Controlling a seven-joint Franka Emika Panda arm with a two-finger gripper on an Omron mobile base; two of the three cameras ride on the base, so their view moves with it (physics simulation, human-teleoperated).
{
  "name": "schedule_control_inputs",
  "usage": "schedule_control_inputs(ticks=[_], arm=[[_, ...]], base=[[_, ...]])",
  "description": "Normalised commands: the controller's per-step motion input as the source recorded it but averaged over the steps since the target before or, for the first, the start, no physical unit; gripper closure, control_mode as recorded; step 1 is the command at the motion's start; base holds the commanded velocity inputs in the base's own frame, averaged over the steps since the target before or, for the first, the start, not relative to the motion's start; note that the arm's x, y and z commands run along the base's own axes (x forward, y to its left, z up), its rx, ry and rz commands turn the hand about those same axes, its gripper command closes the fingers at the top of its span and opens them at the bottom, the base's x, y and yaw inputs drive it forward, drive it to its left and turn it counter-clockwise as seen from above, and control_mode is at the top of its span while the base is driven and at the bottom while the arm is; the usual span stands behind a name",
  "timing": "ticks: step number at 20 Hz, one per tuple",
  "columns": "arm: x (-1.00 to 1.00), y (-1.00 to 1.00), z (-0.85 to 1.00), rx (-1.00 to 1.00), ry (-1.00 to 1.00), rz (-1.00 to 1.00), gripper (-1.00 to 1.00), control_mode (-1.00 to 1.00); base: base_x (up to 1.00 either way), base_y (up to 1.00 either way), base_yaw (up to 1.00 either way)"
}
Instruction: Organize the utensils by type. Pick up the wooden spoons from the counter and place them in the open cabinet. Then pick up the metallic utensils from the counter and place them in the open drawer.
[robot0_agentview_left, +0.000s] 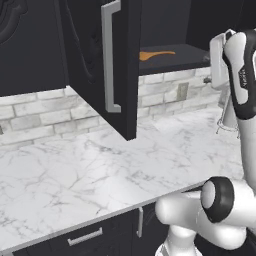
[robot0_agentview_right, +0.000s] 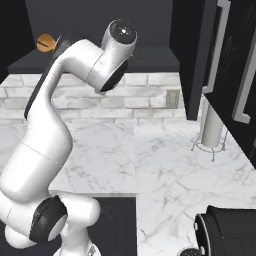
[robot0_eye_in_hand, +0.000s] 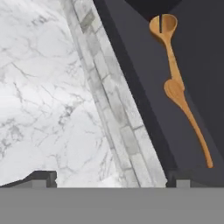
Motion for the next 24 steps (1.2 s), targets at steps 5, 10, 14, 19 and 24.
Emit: schedule_control_inputs(ticks=[5, 10, 14, 19, 24], arm=[[-1.0, 0.0, -0.32, 0.0, 0.1, -0.28, -1.0, -1.0], [-0.78, 0.0, -0.47, 0.0, 0.25, -0.38, -1.0, -1.0], [-0.43, 0.1, -0.77, -0.05, 0.26, -0.52, -1.0, -1.0], [-0.26, 0.07, -0.78, 0.01, 0.14, -0.44, -1.0, -1.0], [-0.16, -0.01, -0.54, 0.16, 0.11, -0.37, -1.0, -1.0]], base=[[0.0, 0.0, 0.0], [0.0, 0.0, 0.0], [0.0, 0.0, 0.0], [0.0, 0.0, 0.0], [0.0, 0.0, 0.0]])
